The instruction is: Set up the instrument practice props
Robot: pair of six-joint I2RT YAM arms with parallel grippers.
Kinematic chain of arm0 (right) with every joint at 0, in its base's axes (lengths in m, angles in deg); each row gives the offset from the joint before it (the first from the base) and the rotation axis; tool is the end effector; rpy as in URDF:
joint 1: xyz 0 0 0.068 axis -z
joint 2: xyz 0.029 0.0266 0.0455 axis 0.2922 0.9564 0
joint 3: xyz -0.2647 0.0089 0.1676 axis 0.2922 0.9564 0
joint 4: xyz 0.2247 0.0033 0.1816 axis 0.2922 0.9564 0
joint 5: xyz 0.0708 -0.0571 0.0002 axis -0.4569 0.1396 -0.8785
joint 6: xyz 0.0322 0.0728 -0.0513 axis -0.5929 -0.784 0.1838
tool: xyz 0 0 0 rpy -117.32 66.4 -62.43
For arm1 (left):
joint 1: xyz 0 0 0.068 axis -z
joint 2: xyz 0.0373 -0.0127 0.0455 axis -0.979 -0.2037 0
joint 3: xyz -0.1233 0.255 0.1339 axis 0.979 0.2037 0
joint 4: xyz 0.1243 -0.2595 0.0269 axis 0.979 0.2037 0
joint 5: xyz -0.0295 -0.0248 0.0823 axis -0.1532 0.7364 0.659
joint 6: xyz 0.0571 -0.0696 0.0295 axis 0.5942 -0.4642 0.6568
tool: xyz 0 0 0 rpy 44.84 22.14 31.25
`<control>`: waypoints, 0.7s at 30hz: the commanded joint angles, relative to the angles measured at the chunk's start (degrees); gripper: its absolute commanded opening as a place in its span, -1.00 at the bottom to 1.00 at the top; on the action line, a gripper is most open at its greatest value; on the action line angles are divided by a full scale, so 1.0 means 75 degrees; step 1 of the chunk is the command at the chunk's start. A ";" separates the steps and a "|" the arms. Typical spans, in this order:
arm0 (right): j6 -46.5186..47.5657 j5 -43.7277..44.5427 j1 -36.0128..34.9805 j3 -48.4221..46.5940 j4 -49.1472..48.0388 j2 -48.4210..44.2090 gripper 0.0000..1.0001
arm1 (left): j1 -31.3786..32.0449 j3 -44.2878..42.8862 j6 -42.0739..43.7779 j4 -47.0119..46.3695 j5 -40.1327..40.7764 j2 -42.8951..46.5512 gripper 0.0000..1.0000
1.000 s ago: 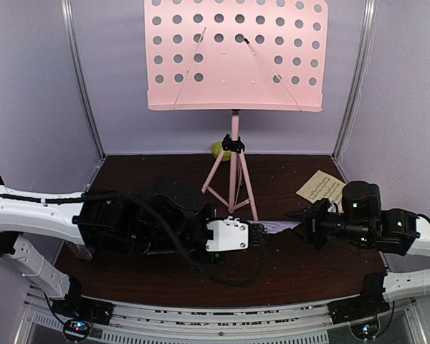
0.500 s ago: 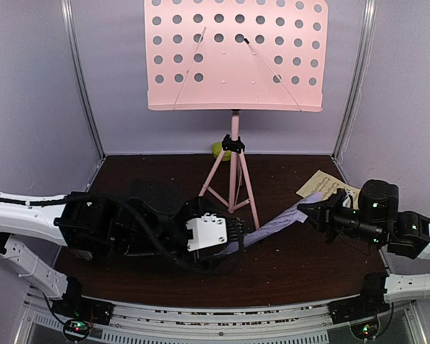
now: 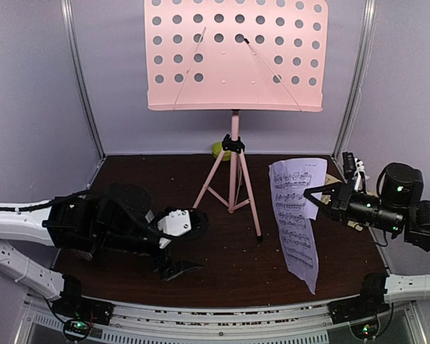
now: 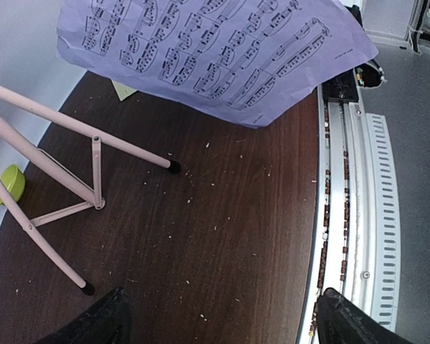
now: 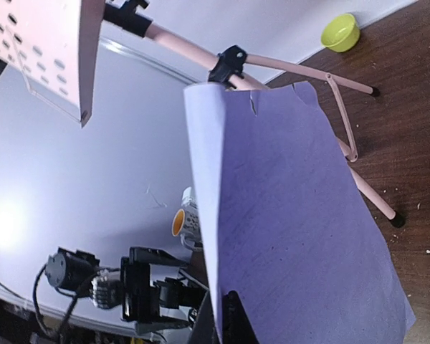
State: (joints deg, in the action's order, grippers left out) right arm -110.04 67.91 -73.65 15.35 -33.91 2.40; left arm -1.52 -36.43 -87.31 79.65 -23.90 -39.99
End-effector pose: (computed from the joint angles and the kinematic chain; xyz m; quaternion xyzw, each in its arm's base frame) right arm 0.1031 0.1554 0.3652 0.0404 0.7782 0.5377 0.3220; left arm 0.0783 -0.2973 0.3121 0.5427 0.6979 -0.2511 0.3942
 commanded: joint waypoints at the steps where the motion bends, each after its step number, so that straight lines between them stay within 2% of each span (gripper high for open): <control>1: 0.1721 -0.1257 -0.0031 -0.0543 -0.0142 0.0100 -1.00 | -0.0290 0.0199 -0.0564 -0.0654 -0.0739 0.0427 0.82; 6: 0.2506 -0.2403 -0.0062 -0.1065 -0.0194 0.0221 -1.00 | -0.0533 0.0419 -0.0706 -0.0809 -0.1445 0.0836 0.82; 12: 0.2965 -0.3199 -0.0159 -0.1628 0.0229 0.0579 -1.00 | -0.0796 0.0362 -0.0832 -0.0853 -0.1906 0.1106 0.82; 21: 0.3363 -0.3493 -0.0682 -0.2170 0.0762 0.1034 -1.00 | -0.0984 -0.0249 -0.0854 -0.0422 -0.2528 0.1090 0.82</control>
State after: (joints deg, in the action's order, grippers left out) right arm -87.64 43.91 -77.46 1.32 -30.94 9.22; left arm -8.49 -34.36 -93.12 76.96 -39.33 -32.15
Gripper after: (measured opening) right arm 0.009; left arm 0.908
